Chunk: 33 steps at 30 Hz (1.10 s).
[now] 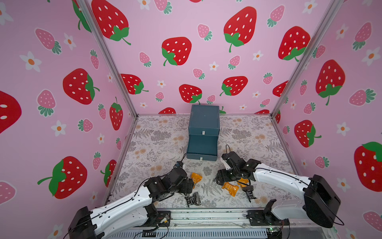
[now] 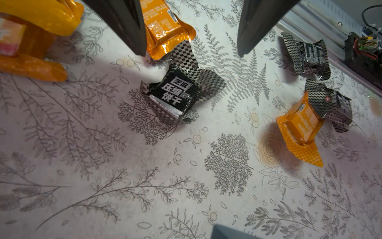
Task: Place the cookies into the drawer by color
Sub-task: Pick up the cookie at the center of the board.
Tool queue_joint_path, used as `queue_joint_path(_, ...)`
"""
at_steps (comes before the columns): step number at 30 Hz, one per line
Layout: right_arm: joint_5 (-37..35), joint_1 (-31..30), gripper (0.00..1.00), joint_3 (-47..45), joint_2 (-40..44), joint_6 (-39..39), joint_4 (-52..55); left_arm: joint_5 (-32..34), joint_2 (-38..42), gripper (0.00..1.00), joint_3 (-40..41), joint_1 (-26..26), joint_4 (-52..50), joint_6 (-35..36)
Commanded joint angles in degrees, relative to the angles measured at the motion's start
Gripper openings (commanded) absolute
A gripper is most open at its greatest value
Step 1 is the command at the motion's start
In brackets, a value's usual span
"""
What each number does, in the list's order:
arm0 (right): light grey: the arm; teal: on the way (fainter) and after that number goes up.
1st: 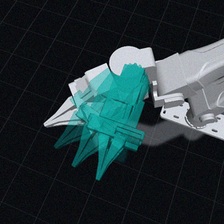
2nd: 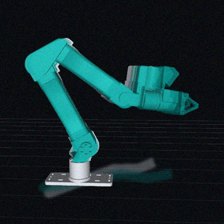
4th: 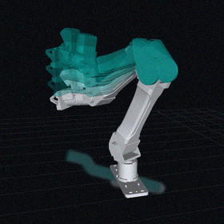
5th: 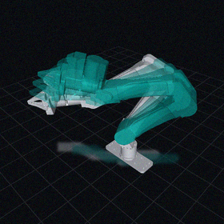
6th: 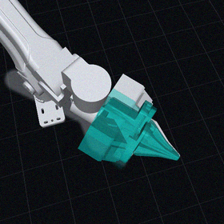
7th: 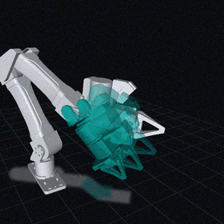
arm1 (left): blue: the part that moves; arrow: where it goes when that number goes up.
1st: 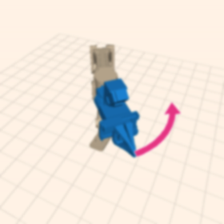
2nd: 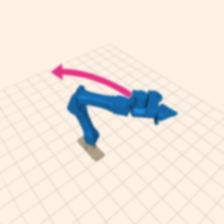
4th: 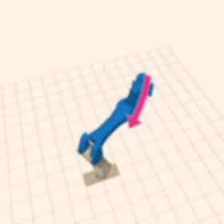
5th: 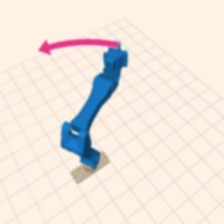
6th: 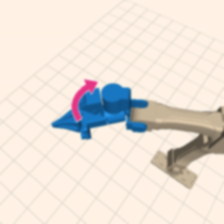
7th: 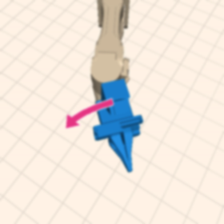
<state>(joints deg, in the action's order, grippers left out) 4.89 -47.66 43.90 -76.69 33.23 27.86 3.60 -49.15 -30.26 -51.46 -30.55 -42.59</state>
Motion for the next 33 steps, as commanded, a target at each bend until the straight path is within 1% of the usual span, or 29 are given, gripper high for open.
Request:
queue_joint_path(1, -0.31, -0.44, 0.75, -1.00, -0.56, 0.42, -2.73, -0.30, 1.31, 0.89, -0.57, -2.07, -2.78, -0.65)
queue_joint_path(2, -0.77, -0.44, 0.76, -1.39, -0.91, 0.51, -3.10, 0.70, 1.33, 0.86, -1.29, -3.60, -4.25, -0.93)
queue_joint_path(4, -2.20, -0.44, 0.77, -1.80, -1.72, 0.60, -3.42, 3.28, 0.88, 0.84, -2.67, -7.79, -7.11, -2.08)
queue_joint_path(6, -2.53, -0.48, 0.78, -1.89, -2.41, 0.86, -3.88, 5.78, -0.10, 0.84, -3.75, -11.57, -9.47, -3.00)
queue_joint_path(8, -2.33, -0.44, 0.78, -1.84, -2.92, 1.21, -4.55, 7.53, -1.37, 0.85, -4.28, -13.45, -10.78, -3.37)
queue_joint_path(11, -1.80, -0.45, 0.78, -2.23, -3.99, 1.87, -6.23, 6.69, -2.54, 0.84, -3.29, -13.65, -7.50, -1.52)
queue_joint_path(14, 0.38, -0.72, 0.78, -2.79, -5.82, 2.78, -8.85, 3.71, -4.03, 0.85, -2.06, -13.62, -2.31, -0.45)
queue_joint_path(16, -0.47, -0.96, 0.78, -1.58, -7.67, 2.41, -8.14, 1.41, -6.12, 0.84, -1.98, -13.60, 0.33, 0.93)
queue_joint_path(21, -4.13, -2.51, 0.76, 0.32, -10.77, 2.11, -6.81, 2.56, -10.54, 0.84, -4.32, -13.58, 0.58, 2.63)
queue_joint_path(24, -8.53, -3.07, 0.72, 1.39, -11.95, 1.88, -3.72, 3.09, -11.33, 0.84, -6.46, -13.58, -0.30, 3.47)
queue_joint_path(27, -9.63, -3.24, 0.65, 0.27, -11.06, 2.22, -3.46, 4.42, -11.19, 0.84, -8.28, -13.59, -1.44, 3.65)
queue_joint_path(30, -14.19, -3.92, 0.58, 0.61, -10.05, 2.45, -0.94, 5.89, -10.54, 0.84, -9.23, -13.59, -1.46, 3.50)
queue_joint_path(33, -14.15, -3.94, 0.54, -0.01, -9.17, 2.43, -1.21, 8.88, -9.15, 0.85, -9.62, -13.49, -1.13, 3.59)
